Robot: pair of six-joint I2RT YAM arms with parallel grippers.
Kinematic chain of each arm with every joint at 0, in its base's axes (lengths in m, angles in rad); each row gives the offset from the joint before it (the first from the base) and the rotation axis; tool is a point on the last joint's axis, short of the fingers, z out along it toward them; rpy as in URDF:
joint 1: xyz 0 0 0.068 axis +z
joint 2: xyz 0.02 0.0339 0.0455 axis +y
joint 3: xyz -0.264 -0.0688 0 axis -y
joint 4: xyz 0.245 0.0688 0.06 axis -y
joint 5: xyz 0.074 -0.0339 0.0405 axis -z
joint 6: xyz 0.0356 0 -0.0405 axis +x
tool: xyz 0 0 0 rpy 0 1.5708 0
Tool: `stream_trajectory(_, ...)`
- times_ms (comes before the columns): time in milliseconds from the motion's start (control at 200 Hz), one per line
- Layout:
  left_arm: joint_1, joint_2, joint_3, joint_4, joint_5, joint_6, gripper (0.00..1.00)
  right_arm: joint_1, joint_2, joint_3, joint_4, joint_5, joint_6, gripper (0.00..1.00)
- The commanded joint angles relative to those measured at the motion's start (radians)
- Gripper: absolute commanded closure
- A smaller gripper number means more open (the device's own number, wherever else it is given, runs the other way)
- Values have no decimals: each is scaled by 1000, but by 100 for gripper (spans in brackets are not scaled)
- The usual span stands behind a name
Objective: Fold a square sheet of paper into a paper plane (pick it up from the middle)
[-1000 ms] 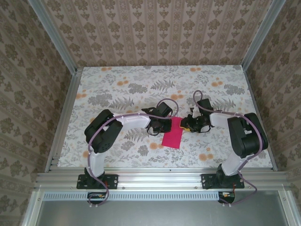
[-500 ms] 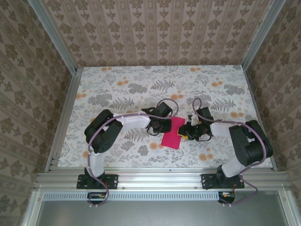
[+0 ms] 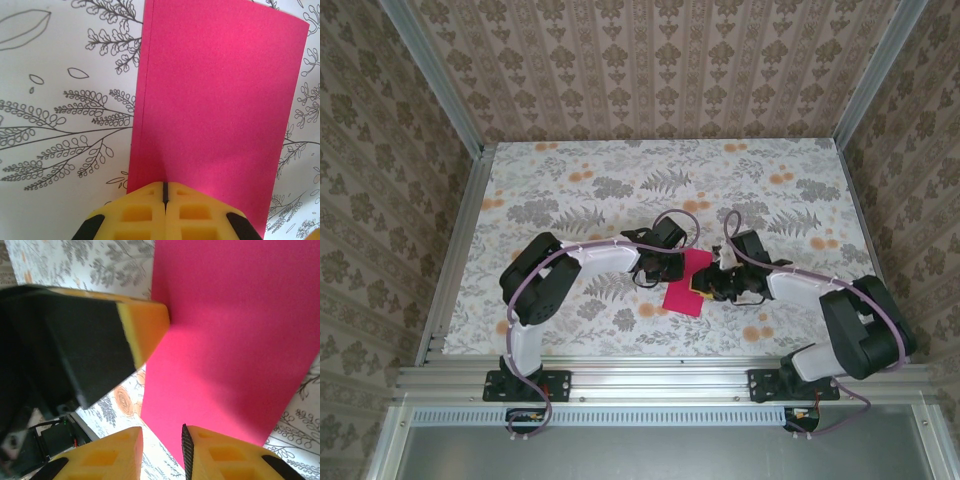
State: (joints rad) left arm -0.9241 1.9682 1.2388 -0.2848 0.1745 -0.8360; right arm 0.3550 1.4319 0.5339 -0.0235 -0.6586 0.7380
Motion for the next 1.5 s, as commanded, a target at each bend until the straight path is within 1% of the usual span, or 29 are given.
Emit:
stream_trajectory(0,-11,4,-1,-63,-15,15,100,29,38,-25,23,21,47,71)
stream_trajectory(105,-10,-2,-7,-64,-17,15,100,34,66,-29,-44,95,4,72)
stream_trajectory(150,-11,-4,-9,-64,-19,15,100,35,73,-28,-64,106,-11,72)
stream_trajectory(210,-11,-6,-13,-63,-21,14,100,37,62,-31,-68,98,-11,72)
stream_trajectory(355,-11,-8,-20,-56,-17,11,100,50,-33,-42,-59,56,11,71)
stream_trajectory(385,-11,-8,-21,-55,-17,9,100,50,-34,-51,-42,42,23,71)
stream_trajectory(420,-13,-9,-21,-54,-16,9,100,52,-72,-65,-11,23,42,71)
stream_trajectory(520,-13,-8,-19,-52,-16,9,100,60,-70,-107,65,-8,87,71)
stream_trajectory(745,-14,-9,-16,-53,-11,9,100,70,-22,-165,71,6,86,72)
stream_trajectory(815,-14,-7,-14,-53,-9,8,100,70,-34,-167,50,8,82,72)
stream_trajectory(840,-14,-8,-14,-53,-9,9,100,70,-76,-165,41,8,81,72)
stream_trajectory(915,-14,-8,-13,-53,-10,8,100,75,-116,-153,7,5,71,71)
stream_trajectory(1025,-17,-4,-10,-54,-7,4,100,81,-139,-150,-1,-5,62,71)
stream_trajectory(1195,-21,-3,-7,-57,-5,0,100,81,-82,-179,-10,31,45,71)
stream_trajectory(1320,-28,-12,-5,-59,-9,-11,100,81,-90,-158,-88,67,6,71)
stream_trajectory(1405,-35,-35,-4,-60,-8,-23,100,81,-153,-118,-168,97,-21,71)
stream_trajectory(1495,-51,-74,13,-93,-44,-26,100,70,-235,-50,-301,175,-75,69)
